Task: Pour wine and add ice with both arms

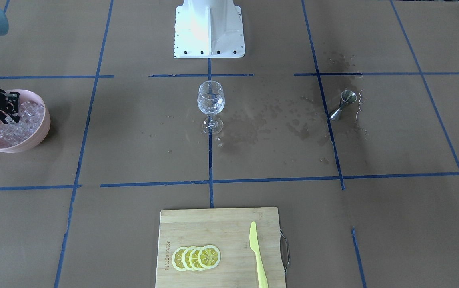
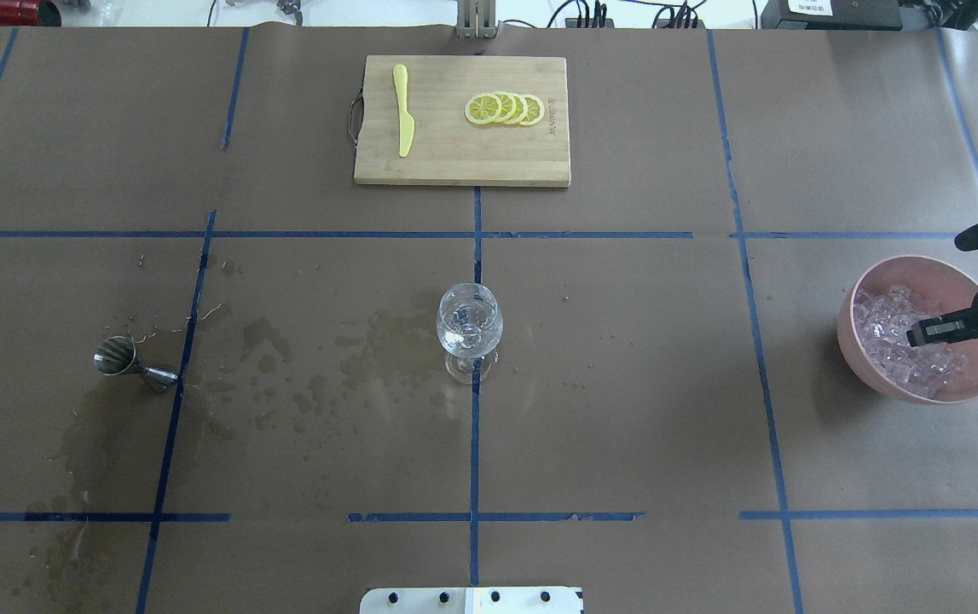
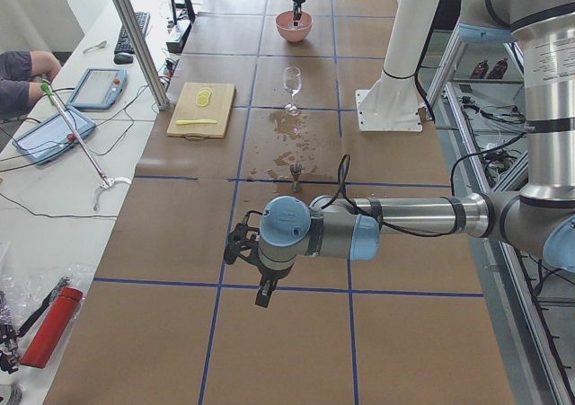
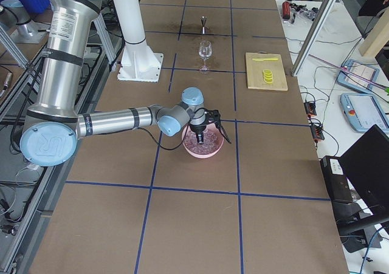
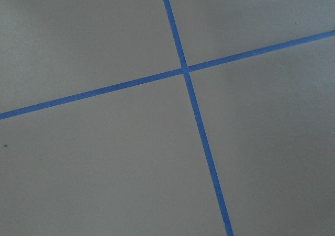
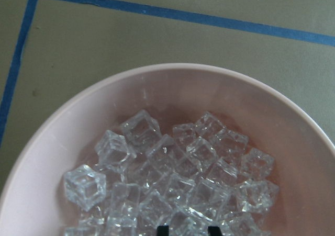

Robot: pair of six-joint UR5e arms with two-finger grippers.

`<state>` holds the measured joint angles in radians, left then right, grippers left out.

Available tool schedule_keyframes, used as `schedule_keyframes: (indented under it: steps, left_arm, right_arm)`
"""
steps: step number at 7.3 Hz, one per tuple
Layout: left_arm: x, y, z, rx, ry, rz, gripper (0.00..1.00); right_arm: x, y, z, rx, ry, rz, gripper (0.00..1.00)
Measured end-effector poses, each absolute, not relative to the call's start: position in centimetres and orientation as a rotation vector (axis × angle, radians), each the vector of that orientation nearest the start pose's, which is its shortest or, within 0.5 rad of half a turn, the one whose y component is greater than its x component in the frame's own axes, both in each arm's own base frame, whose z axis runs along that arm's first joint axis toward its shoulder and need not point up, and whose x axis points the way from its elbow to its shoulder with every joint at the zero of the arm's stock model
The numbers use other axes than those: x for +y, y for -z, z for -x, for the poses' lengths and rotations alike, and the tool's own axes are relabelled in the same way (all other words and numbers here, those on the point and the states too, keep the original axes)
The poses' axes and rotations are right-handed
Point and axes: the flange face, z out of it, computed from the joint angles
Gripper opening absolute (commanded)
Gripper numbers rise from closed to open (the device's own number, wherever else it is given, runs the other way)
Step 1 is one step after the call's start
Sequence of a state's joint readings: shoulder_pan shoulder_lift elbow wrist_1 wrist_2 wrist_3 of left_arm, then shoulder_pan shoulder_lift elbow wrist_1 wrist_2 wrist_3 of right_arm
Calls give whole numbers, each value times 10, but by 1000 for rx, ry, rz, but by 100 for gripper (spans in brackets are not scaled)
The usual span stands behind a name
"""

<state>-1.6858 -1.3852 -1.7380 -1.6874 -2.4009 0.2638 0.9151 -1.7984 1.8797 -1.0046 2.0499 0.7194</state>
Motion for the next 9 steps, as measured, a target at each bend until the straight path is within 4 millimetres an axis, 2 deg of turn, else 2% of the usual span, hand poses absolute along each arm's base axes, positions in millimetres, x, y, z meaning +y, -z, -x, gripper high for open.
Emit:
schedule_keyframes:
  steps: [1, 4, 7, 9]
  left_arm:
    - [-410, -645, 108, 798, -181, -247, 100]
    - [-410, -645, 108, 798, -180, -247, 100]
    - [-410, -644, 108, 798, -182, -248, 100]
    - [-410, -644, 108, 798, -183, -249, 100]
  right_arm:
    - [-392, -541, 190, -777, 99, -214, 0]
    - [-397, -476, 182, -838, 108, -299, 0]
    - [-427, -369, 206, -843, 91, -282, 0]
    - [-434, -287, 252, -887, 46, -239, 0]
